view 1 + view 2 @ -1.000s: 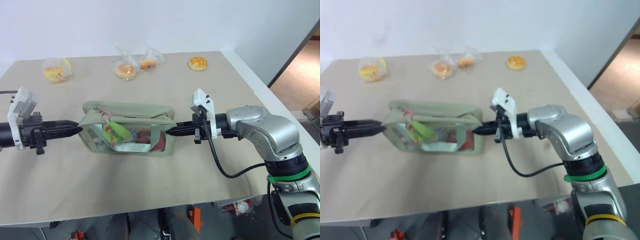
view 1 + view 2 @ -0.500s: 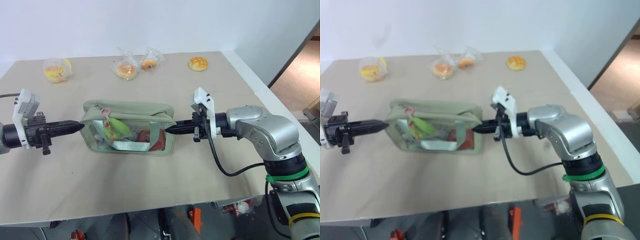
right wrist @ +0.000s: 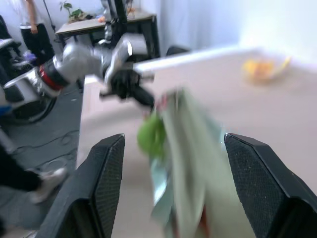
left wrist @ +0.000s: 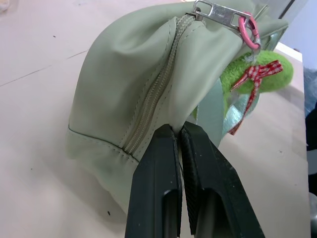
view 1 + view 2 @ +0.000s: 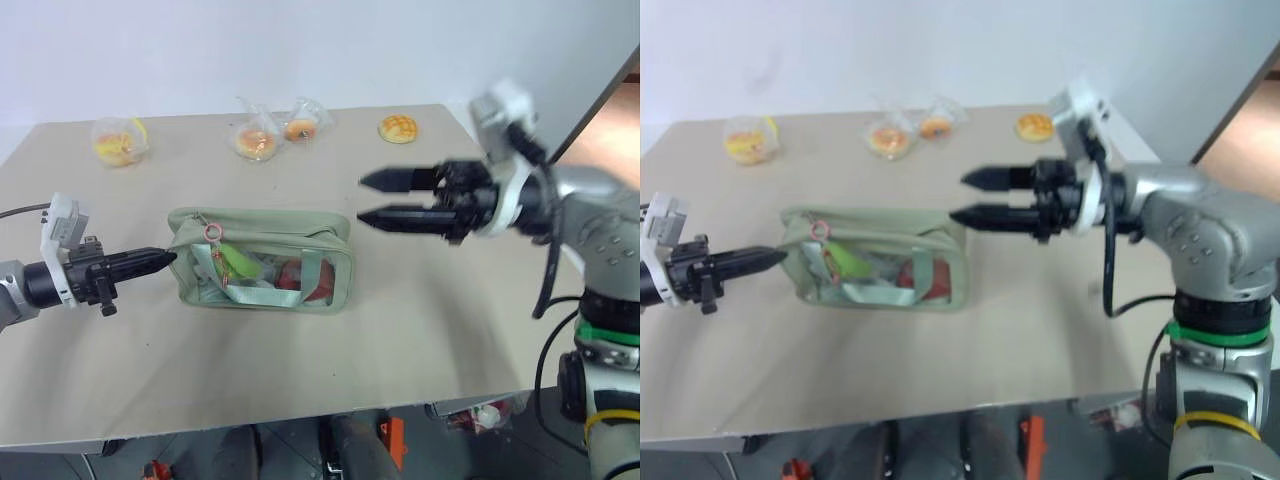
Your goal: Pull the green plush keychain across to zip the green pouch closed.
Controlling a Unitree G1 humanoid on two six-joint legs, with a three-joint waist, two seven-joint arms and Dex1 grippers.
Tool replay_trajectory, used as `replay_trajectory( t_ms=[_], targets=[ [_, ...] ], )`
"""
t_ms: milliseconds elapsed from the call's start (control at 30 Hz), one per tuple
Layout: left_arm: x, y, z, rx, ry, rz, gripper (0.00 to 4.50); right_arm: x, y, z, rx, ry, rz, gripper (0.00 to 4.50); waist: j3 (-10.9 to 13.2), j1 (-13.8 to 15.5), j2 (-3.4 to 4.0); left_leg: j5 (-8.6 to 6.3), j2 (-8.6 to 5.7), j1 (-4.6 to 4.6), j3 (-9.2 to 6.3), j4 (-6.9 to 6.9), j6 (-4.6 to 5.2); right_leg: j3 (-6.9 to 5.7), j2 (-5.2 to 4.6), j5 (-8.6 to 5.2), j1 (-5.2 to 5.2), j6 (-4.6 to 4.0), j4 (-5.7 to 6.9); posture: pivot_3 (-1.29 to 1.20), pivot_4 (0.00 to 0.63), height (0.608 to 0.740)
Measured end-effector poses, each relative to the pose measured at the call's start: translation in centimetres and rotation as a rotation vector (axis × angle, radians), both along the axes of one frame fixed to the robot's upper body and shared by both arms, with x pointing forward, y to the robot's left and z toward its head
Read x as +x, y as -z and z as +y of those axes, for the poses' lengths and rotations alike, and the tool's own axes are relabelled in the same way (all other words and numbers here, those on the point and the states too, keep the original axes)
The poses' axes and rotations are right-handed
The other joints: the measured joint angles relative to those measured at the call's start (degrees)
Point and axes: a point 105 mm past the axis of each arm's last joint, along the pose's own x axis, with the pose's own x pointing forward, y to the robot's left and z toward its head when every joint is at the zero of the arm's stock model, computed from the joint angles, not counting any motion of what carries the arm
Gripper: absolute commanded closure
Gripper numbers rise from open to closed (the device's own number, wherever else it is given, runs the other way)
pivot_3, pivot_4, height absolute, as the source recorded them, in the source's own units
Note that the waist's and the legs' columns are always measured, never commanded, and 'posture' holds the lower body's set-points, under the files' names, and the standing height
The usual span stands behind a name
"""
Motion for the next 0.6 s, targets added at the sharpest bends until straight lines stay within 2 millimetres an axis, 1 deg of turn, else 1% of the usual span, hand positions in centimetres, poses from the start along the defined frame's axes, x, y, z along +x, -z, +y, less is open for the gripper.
replay_trajectory(
  t_ms=[67, 133, 233, 400, 533, 600],
  targets=[
    [0.1, 0.1, -0.1, -0.005, -0.003, 0.000, 4.50, -0.2, 0.2, 2.0, -0.009, -0.035, 0.060, 1.15, 0.0, -0.1, 0.01, 0.00, 0.00, 0.06, 0.00, -0.02, 0.00, 0.03, 0.00, 0.01, 0.03, -0.02, 0.00, 0.00, 0.150, 0.740],
    [0.2, 0.1, -0.4, -0.011, 0.005, -0.003, 4.50, -0.4, 1.6, 4.6, -0.069, -0.062, 0.150, 1.15, 0.0, 0.1, 0.01, 0.00, -0.01, 0.00, -0.01, -0.02, 0.01, 0.03, 0.00, 0.03, 0.02, -0.04, 0.00, 0.00, 0.150, 0.740],
    [0.3, 0.2, -0.8, -0.020, 0.016, -0.005, 4.50, -0.3, 2.7, 6.1, -0.129, -0.044, 0.196, 1.15, 0.0, 0.6, 0.01, 0.00, -0.04, -0.16, 0.04, -0.02, 0.01, 0.07, -0.05, 0.04, -0.04, -0.01, -0.05, 0.00, 0.150, 0.740],
    [0.5, 0.2, -1.0, -0.030, 0.018, -0.014, 4.50, 0.6, 4.8, 6.9, -0.241, 0.026, 0.243, 1.15, 0.0, 0.9, -0.01, -0.02, -0.06, -0.32, 0.09, -0.02, 0.02, 0.14, -0.05, 0.02, -0.16, 0.04, -0.10, 0.00, 0.150, 0.740],
    [0.7, 0.2, -0.9, -0.033, 0.004, -0.018, 4.50, 0.2, 6.4, 7.5, -0.329, 0.010, 0.261, 1.15, 0.0, 1.0, -0.01, -0.04, -0.03, -0.31, 0.04, -0.03, 0.05, 0.11, 0.00, 0.01, -0.17, 0.02, -0.09, 0.00, 0.150, 0.740],
    [0.7, 0.2, -1.0, -0.033, 0.004, -0.017, 4.50, 0.3, 6.7, 7.6, -0.355, 0.021, 0.240, 1.15, 0.0, 1.0, -0.01, -0.04, -0.03, -0.29, 0.04, -0.02, 0.05, 0.11, 0.00, 0.01, -0.16, 0.02, -0.09, 0.00, 0.150, 0.740]
  ],
)
